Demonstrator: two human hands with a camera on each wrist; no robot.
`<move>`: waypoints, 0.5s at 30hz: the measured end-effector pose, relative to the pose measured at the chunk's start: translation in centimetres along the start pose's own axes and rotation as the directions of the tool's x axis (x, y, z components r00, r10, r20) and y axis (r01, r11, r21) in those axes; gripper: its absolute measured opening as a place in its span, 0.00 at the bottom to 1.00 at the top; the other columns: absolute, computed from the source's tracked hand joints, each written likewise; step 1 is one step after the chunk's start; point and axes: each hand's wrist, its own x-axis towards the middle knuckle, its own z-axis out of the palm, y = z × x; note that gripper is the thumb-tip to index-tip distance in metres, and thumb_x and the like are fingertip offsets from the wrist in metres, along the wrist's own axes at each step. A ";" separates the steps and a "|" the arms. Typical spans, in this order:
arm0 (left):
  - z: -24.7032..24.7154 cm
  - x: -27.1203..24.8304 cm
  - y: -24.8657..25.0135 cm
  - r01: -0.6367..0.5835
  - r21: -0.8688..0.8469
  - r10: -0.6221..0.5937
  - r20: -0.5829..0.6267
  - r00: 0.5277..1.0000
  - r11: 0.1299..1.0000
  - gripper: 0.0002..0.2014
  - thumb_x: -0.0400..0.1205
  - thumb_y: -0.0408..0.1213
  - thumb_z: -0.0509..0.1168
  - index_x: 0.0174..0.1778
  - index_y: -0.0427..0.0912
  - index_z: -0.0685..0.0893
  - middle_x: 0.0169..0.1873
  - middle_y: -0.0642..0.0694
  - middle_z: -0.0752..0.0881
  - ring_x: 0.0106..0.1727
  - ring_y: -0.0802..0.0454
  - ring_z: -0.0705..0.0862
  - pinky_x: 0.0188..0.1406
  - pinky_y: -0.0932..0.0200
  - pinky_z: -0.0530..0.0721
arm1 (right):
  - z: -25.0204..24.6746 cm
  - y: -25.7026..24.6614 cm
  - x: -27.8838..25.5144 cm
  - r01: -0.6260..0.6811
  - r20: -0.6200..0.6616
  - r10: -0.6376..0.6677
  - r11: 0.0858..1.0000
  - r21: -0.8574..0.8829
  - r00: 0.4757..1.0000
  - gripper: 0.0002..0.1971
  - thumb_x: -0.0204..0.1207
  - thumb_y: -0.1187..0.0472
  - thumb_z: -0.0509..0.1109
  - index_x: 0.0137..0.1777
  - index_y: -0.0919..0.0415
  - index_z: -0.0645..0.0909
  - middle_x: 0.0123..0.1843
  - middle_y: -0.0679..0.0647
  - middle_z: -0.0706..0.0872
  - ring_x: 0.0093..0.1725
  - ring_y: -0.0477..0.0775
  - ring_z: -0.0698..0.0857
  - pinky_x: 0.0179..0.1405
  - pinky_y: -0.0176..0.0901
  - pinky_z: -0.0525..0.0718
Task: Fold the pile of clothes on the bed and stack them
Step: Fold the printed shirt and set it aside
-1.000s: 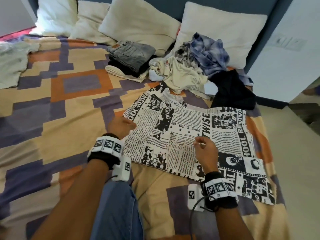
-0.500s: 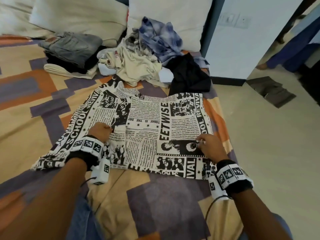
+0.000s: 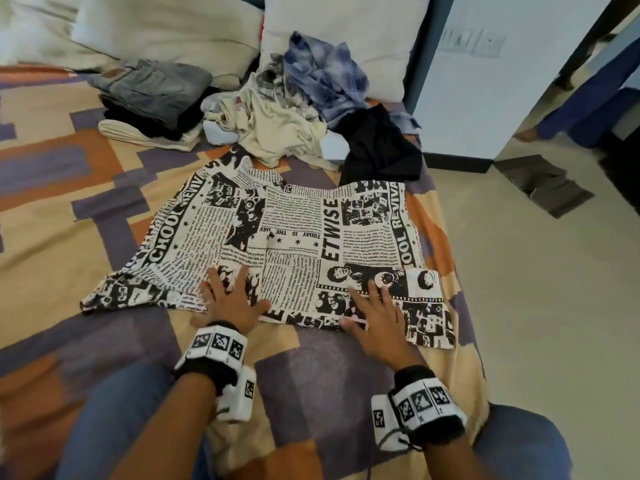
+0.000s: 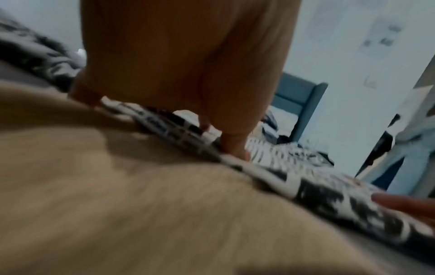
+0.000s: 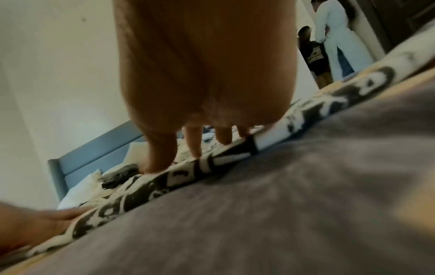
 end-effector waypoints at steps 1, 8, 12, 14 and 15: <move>0.8 -0.1 -0.6 0.001 0.008 -0.001 0.015 1.000 1.000 0.42 0.79 0.65 0.62 0.82 0.71 0.42 0.82 0.47 0.27 0.83 0.39 0.30 0.73 0.16 0.47 | 0.1 0.9 -0.5 -0.010 0.070 0.017 0.995 -0.098 0.997 0.45 0.65 0.16 0.36 0.84 0.31 0.45 0.85 0.48 0.30 0.85 0.58 0.32 0.79 0.73 0.36; 1.2 0.4 -1.3 0.037 -0.037 -0.034 0.073 0.997 0.999 0.47 0.78 0.65 0.63 0.82 0.66 0.34 0.79 0.48 0.21 0.80 0.35 0.23 0.75 0.20 0.45 | -6.3 10.4 -5.8 -0.667 -0.147 0.659 0.745 -0.006 0.737 0.31 0.82 0.36 0.58 0.84 0.45 0.63 0.88 0.61 0.50 0.86 0.69 0.47 0.80 0.75 0.47; 1.7 -1.7 -0.8 0.031 -0.130 -0.028 0.028 0.999 0.991 0.44 0.82 0.60 0.62 0.83 0.64 0.36 0.81 0.50 0.24 0.81 0.42 0.25 0.72 0.15 0.41 | -7.0 8.5 -7.8 -0.437 -0.468 0.618 0.782 0.444 0.632 0.18 0.80 0.51 0.69 0.52 0.68 0.88 0.55 0.70 0.88 0.57 0.71 0.84 0.58 0.56 0.79; 1.9 -2.6 -0.8 0.032 -0.215 -0.038 -0.024 0.999 0.976 0.42 0.82 0.57 0.64 0.83 0.64 0.40 0.83 0.52 0.29 0.84 0.45 0.30 0.69 0.15 0.40 | -5.8 5.8 -7.8 -0.353 -0.354 0.713 0.639 0.683 0.605 0.22 0.78 0.49 0.70 0.42 0.73 0.86 0.41 0.71 0.88 0.45 0.71 0.87 0.49 0.59 0.84; 1.9 -2.8 -0.9 0.028 -0.287 -0.051 -0.074 0.996 0.957 0.41 0.81 0.52 0.67 0.84 0.60 0.48 0.85 0.49 0.35 0.85 0.43 0.37 0.72 0.17 0.42 | -4.8 4.6 -7.6 -0.349 -0.209 0.766 0.494 0.796 0.609 0.22 0.79 0.50 0.72 0.43 0.74 0.84 0.39 0.70 0.87 0.40 0.70 0.87 0.47 0.62 0.86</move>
